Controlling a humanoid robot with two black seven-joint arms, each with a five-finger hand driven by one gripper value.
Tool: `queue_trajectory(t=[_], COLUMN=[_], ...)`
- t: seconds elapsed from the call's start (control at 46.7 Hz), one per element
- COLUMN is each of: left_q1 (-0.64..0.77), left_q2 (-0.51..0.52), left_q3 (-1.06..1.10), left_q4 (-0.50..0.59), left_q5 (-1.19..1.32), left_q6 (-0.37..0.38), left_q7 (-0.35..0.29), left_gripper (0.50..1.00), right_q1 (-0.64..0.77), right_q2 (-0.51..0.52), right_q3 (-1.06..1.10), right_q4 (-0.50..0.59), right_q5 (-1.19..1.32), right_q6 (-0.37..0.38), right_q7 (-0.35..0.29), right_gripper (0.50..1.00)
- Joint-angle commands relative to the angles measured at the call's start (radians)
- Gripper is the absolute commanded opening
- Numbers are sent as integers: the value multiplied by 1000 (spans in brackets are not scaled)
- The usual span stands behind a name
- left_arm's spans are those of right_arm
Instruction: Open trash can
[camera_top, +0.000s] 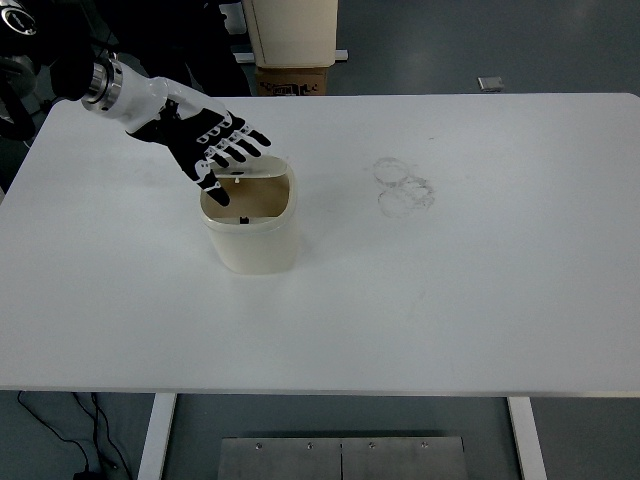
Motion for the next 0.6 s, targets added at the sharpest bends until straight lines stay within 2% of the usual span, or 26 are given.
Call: queue_trajectory(t=[0.0, 0.15, 0.279, 0.579], left_q1=[16, 88, 165, 409], left_q2=[12, 21, 80, 144], left_q3=[-21, -86, -158, -428], left_q4=[42, 118, 187, 372], left_q5=[-33, -104, -115, -115], left_q6=[0, 0, 0, 0], left_q7=[-1, -2, -4, -10], left_gripper=[1000, 1000, 1000, 1000], right_q1=[0, 0, 0, 0], right_q2=[0, 0, 0, 0], right_q3=[0, 0, 0, 0], right_q4=[0, 0, 0, 0], right_q5=[1, -1, -1, -1], right_q6=[0, 0, 0, 0], right_q7=[0, 0, 0, 0], right_gripper=[991, 991, 991, 991])
